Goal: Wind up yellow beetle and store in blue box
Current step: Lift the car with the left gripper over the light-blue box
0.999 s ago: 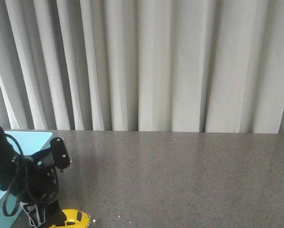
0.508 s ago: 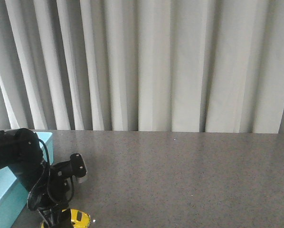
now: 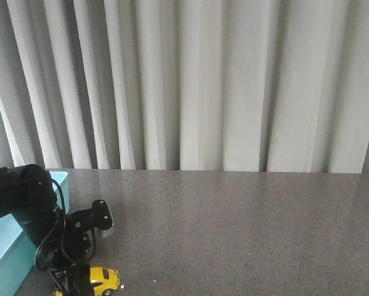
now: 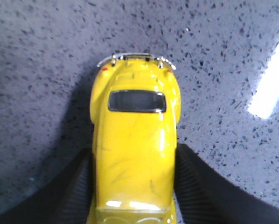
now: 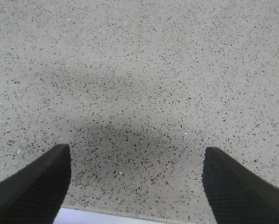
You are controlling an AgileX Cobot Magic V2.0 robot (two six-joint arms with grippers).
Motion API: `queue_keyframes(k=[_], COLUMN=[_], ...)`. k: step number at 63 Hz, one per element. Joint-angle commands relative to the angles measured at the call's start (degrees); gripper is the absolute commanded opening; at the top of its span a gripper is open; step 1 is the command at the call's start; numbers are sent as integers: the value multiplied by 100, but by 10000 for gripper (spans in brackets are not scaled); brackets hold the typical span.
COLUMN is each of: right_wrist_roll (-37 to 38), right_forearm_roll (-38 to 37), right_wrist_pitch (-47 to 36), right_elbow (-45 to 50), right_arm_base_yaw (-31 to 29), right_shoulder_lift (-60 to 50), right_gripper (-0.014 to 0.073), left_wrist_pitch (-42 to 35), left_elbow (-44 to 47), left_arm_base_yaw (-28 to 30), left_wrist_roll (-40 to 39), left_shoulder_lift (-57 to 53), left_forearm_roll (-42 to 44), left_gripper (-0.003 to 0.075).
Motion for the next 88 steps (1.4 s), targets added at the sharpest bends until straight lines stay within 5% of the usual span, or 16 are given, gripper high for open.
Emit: queue_keyframes(k=[1, 19, 46, 73, 88], right_wrist_roll=[-10, -10, -10, -10, -10], right_forearm_roll=[-106, -106, -106, -106, -106], right_wrist_pitch=[-291, -291, -291, -291, -285], right_elbow=[-133, -133, -133, -133, -133], right_arm_base_yaw=[1, 1, 1, 1, 1], right_shoulder_lift=[-4, -4, -4, -4, -4], right_gripper=[561, 561, 561, 561, 561], left_wrist_pitch=[107, 512, 539, 539, 539], left_elbow=[-322, -972, -2715, -2745, -2745], left_arm_base_yaw=[-37, -37, 86, 1829, 2318], left_wrist_roll=[-23, -232, -2862, -4424, -4557], left_shoulder_lift=[-294, -294, -468, -522, -158], left_forearm_roll=[-215, -208, 1156, 1183, 1139], left_gripper=[262, 231, 231, 231, 231])
